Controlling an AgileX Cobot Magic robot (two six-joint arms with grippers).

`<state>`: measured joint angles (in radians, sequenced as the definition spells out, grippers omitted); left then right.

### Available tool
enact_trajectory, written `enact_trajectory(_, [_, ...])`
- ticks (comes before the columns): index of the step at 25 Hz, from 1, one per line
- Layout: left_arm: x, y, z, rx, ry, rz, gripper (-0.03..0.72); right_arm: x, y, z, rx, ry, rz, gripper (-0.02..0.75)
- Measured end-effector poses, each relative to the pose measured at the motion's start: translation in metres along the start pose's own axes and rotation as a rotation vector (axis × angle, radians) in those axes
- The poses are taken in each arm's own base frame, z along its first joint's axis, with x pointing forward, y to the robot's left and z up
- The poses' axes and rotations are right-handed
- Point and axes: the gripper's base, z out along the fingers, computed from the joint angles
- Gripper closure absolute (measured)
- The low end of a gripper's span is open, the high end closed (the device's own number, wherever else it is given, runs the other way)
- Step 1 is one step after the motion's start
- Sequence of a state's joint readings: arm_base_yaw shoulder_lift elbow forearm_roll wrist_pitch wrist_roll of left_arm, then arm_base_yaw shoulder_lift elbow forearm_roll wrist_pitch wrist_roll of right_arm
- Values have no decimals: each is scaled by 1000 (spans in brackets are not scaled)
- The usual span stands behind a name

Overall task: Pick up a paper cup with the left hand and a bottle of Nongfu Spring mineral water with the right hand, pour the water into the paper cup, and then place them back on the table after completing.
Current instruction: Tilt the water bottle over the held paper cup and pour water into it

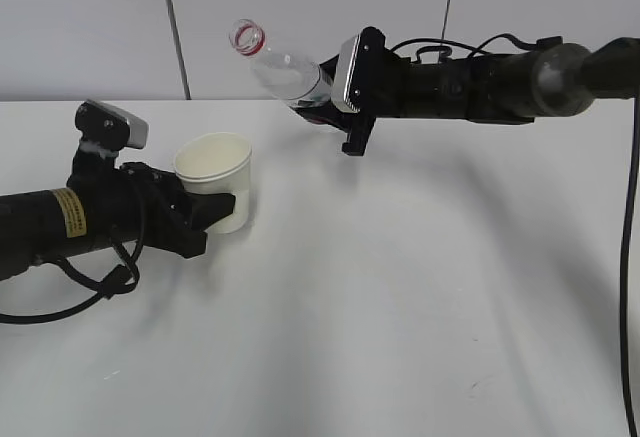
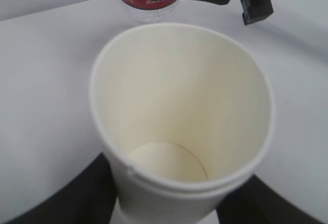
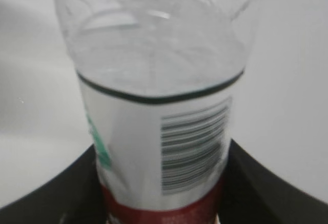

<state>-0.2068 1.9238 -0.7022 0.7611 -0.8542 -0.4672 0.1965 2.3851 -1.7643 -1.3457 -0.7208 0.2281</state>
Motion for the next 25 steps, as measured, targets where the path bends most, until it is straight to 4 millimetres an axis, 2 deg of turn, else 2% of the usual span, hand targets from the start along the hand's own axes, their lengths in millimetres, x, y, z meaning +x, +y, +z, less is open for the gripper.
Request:
enact_trajectory(6, [-3, 1, 1, 0, -6, 4, 332, -11, -11, 4, -6, -16, -100, 342])
enact_trajectory(13, [-8, 2, 4, 3, -22, 4, 332, -28, -13, 14, -19, -17, -208, 342])
enact_trajectory(25, [-7, -1, 4, 22, -16, 1, 332, -31, -25, 15, 18, 16, -409, 342])
